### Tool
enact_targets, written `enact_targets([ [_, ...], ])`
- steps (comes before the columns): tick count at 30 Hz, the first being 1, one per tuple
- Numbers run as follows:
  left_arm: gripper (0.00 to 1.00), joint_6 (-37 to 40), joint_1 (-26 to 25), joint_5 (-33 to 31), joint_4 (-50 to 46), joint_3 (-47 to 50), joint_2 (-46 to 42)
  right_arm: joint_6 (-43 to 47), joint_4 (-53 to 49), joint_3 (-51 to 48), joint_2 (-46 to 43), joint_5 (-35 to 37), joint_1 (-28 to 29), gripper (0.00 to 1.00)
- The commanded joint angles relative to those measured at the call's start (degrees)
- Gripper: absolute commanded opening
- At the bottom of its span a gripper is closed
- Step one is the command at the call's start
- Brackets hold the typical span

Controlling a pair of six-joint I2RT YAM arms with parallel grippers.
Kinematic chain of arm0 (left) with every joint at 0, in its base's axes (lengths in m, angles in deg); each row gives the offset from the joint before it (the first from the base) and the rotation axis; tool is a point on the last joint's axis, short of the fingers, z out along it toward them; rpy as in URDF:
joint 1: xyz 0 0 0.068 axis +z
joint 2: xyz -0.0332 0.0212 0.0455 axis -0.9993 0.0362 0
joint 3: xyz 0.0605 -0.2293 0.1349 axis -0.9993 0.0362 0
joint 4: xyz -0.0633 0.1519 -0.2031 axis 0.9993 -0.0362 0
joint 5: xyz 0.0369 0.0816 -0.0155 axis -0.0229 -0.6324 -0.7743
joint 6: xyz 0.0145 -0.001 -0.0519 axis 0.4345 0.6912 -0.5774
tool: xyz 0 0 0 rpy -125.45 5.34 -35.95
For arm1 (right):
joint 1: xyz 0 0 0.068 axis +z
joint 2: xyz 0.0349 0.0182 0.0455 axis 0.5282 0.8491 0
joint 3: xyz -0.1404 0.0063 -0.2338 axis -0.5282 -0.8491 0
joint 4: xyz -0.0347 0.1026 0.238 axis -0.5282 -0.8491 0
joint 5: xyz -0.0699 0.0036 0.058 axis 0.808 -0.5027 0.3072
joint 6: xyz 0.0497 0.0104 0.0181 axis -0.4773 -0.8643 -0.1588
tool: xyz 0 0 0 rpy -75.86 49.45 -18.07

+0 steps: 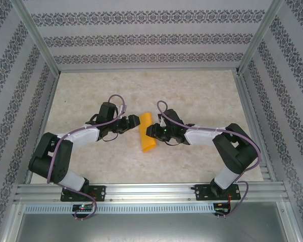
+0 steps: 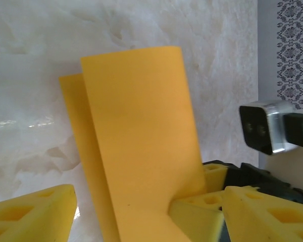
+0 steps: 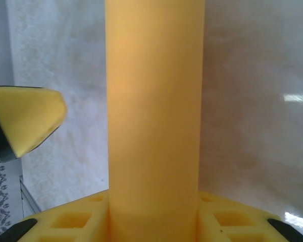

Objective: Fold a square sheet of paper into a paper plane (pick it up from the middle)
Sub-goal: First fold in half a square sheet of paper at the center of the table.

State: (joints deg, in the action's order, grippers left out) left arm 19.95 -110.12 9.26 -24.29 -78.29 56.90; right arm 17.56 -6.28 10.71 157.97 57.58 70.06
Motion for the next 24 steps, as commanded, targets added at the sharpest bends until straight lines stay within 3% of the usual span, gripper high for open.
enact_targets([
  [1, 0.77, -2.9, -1.3, 1.8, 7.3, 0.9, 2.0, -0.8, 3.6, -1.2, 1.2, -1.5, -1.3, 0.42],
  [9, 0.69, -4.9, -1.9, 3.0, 10.8, 0.8, 6.6, 0.0, 3.8, -3.1, 1.4, -3.4, -2.9, 0.53],
  [24, 0.47, -6.3, -2.7, 7.8, 18.3, 0.3, 14.0, 0.9, 4.2, -4.4, -0.1, -5.6, -4.1, 0.55],
])
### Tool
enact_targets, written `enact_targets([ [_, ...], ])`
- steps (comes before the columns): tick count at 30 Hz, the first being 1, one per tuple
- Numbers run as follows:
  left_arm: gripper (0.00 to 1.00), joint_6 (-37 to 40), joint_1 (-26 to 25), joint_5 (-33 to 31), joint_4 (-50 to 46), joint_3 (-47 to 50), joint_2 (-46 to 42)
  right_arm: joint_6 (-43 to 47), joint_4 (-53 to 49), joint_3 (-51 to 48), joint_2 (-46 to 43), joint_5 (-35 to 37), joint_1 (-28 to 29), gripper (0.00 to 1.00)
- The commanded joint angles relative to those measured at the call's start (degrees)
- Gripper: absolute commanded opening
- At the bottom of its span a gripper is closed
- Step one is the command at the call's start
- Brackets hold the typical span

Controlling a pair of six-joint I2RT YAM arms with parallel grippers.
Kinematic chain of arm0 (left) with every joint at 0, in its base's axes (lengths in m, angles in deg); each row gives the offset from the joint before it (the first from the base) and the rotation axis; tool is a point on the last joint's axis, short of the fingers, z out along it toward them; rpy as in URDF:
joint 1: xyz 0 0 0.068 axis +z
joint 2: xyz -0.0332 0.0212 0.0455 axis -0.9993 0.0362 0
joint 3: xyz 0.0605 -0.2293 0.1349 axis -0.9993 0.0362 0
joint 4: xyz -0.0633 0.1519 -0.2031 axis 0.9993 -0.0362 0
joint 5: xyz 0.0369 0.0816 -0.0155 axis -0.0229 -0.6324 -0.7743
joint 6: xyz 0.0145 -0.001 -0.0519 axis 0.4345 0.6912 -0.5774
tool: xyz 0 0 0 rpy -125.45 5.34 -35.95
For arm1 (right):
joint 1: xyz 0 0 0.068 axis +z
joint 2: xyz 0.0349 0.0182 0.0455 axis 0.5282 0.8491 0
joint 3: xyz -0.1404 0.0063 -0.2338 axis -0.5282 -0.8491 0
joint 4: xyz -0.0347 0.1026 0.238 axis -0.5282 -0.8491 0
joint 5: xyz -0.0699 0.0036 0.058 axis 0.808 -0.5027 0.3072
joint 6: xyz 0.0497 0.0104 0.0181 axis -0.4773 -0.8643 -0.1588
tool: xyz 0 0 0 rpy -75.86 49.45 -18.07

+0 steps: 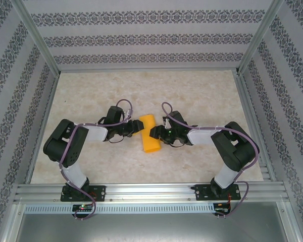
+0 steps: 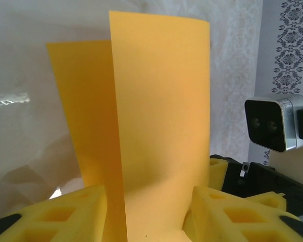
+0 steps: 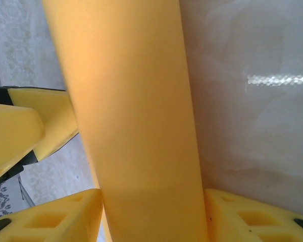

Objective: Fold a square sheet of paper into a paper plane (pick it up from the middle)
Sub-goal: First fold in half a square sheet of paper at the center of the table.

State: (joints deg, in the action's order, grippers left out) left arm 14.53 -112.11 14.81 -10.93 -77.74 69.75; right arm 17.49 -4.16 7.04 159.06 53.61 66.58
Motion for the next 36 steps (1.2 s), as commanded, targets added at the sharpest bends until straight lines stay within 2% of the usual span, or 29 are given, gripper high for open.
enact_targets([
  [1, 0.45, -1.2, -0.7, 2.6, 5.5, -0.2, 1.4, 1.0, 2.2, -0.8, -1.2, -1.9, -0.6, 0.55],
  [7, 0.33, -0.7, -0.9, 2.4, 5.3, -0.5, 2.4, 1.2, 1.7, -0.9, -1.9, -2.5, -1.0, 0.55],
  [12, 0.22, 1.5, -1.1, 0.6, 0.8, -1.3, 2.7, 2.9, -0.9, -0.3, -3.9, -2.0, -1.7, 0.58],
  [18, 0.19, 2.5, -1.3, -1.2, -1.4, -1.6, 3.2, 8.1, -7.9, 2.6, -4.6, -0.1, -2.6, 0.63],
  [26, 0.18, 3.2, -1.4, -1.8, -3.7, -2.3, 3.3, 12.3, -14.9, 9.3, 0.4, 0.6, -3.1, 0.64],
  [36, 0.17, 4.6, -1.5, -3.5, -7.9, -3.0, 3.0, 14.4, -17.5, 13.1, 5.4, -0.9, -3.5, 0.56],
])
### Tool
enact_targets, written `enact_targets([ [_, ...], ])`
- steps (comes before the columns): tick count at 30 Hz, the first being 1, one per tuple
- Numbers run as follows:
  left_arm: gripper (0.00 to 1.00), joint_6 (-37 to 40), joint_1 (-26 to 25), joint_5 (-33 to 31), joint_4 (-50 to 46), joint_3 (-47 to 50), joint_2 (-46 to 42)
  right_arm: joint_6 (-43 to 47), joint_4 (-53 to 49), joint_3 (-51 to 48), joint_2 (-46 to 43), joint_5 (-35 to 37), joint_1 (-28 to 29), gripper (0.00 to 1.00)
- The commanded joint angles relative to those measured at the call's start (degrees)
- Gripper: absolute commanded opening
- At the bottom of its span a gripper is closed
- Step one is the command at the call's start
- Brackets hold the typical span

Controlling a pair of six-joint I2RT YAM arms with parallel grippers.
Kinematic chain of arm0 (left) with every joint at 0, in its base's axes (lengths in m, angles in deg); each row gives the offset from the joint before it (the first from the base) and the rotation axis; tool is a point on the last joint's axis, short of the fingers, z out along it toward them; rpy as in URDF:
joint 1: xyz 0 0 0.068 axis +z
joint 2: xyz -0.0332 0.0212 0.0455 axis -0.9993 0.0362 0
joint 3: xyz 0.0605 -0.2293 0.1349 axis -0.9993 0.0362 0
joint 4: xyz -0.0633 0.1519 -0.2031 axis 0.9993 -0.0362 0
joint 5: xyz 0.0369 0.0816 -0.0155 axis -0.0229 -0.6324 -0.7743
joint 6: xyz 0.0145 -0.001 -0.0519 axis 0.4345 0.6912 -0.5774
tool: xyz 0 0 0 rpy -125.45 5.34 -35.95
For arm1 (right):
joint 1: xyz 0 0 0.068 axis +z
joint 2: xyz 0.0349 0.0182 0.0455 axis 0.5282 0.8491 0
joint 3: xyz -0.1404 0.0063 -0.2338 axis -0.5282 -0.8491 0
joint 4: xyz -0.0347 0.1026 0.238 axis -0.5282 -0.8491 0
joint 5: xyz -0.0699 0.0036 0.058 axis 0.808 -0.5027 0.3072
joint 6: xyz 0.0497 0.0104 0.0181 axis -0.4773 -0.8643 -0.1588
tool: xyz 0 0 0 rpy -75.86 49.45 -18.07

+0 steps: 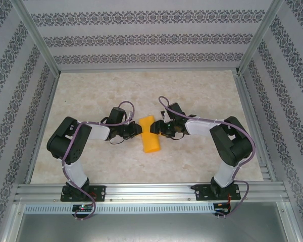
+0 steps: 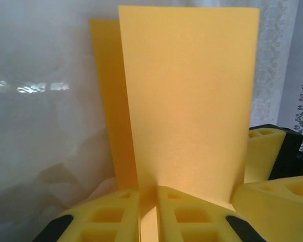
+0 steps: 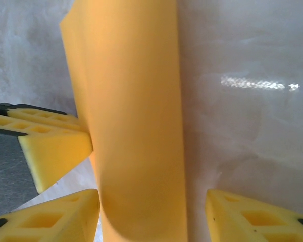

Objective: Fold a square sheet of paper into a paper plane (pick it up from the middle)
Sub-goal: First fold in half a square sheet of paper at the center of the table.

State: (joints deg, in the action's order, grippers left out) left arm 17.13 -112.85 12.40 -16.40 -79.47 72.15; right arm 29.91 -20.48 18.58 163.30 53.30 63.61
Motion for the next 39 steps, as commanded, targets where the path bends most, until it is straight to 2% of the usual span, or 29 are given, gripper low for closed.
enact_targets([
  [1, 0.17, 2.1, -0.7, -1.3, -3.0, -1.4, 0.6, 2.1, -1.3, 1.6, 1.5, -0.7, -0.5, 0.56],
  [5, 0.18, 2.2, -0.7, -2.3, -4.9, -1.7, -0.4, 2.6, -2.2, 1.7, 2.8, -0.3, -0.5, 0.51],
  [8, 0.25, 2.5, -0.7, -3.6, -7.8, -2.3, -2.2, 3.1, -3.2, 1.8, 3.8, 0.3, -0.5, 0.49],
  [14, 0.38, 4.1, -0.7, -11.6, -14.5, -2.5, -8.6, 4.5, -6.5, 2.2, 5.6, 3.6, -0.4, 0.46],
  [22, 0.38, 4.7, -0.7, -13.7, -13.8, -1.3, -11.6, 6.2, -9.9, 4.1, 8.8, 5.4, -0.3, 0.42],
  [34, 0.36, 4.7, -1.1, -17.7, -10.9, -0.2, -11.4, 6.9, -15.9, 6.9, 14.2, 11.5, 1.1, 0.41],
  [39, 0.35, 4.7, -1.4, -17.6, -10.5, -0.6, -10.7, 7.1, -17.0, 7.4, 15.3, 13.6, 1.4, 0.40],
])
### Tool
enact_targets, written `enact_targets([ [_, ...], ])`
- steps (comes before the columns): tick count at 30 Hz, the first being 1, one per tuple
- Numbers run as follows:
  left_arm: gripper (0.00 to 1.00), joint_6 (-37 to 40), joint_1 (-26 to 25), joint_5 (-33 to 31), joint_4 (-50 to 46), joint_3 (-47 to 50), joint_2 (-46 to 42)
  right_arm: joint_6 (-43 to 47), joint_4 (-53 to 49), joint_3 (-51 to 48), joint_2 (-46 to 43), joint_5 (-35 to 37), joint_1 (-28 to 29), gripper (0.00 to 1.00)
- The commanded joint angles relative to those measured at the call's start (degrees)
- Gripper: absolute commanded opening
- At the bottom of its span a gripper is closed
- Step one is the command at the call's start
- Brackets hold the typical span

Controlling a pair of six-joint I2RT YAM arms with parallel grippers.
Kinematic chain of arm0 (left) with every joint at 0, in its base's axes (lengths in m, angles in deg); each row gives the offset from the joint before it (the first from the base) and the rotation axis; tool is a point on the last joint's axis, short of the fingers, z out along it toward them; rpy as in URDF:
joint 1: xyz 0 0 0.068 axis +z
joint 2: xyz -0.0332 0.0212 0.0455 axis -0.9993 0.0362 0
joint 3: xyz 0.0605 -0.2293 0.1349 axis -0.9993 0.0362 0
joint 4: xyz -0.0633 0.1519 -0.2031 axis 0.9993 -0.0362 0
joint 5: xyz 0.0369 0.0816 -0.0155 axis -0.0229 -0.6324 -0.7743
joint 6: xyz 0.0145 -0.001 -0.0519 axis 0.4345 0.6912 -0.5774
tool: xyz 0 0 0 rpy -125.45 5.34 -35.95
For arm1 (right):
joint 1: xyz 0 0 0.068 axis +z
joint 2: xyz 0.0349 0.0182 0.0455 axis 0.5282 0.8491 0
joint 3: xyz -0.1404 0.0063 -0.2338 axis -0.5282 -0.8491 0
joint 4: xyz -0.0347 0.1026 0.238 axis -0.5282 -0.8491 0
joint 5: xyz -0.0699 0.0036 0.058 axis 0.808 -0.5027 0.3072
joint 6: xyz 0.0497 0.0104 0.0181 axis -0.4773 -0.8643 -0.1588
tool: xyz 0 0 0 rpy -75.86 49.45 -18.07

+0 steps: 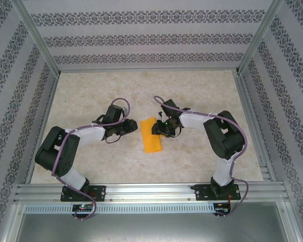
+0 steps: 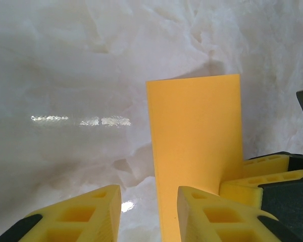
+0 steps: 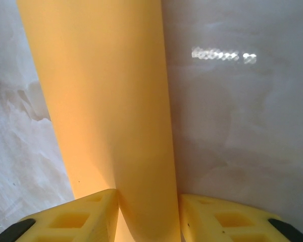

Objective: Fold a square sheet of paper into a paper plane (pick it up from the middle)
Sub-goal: First fold in half a square sheet of paper at the center of the table, then hold the square sheet of paper at the center of the table.

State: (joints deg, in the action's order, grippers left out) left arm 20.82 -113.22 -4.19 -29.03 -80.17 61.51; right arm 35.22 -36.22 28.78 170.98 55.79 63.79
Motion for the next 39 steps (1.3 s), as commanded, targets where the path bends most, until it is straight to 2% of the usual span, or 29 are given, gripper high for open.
enact_targets([
  [1, 0.35, 1.0, -1.1, -0.7, 2.5, 0.1, 0.1, 2.0, -1.4, -2.8, 7.8, 11.4, 1.3, 0.40],
  [10, 0.28, -0.2, -2.3, 3.7, 5.4, -0.5, 2.6, 1.9, -1.6, -3.0, 9.0, 12.8, 1.4, 0.41],
  [19, 0.25, 0.3, -4.3, 7.5, 4.5, -3.8, 6.5, 1.8, -2.0, -2.3, 10.7, 13.4, 1.8, 0.42],
  [39, 0.19, 0.6, -5.7, 9.3, 4.2, -6.0, 10.5, 1.2, -1.9, -2.5, 12.2, 14.7, 2.0, 0.43],
])
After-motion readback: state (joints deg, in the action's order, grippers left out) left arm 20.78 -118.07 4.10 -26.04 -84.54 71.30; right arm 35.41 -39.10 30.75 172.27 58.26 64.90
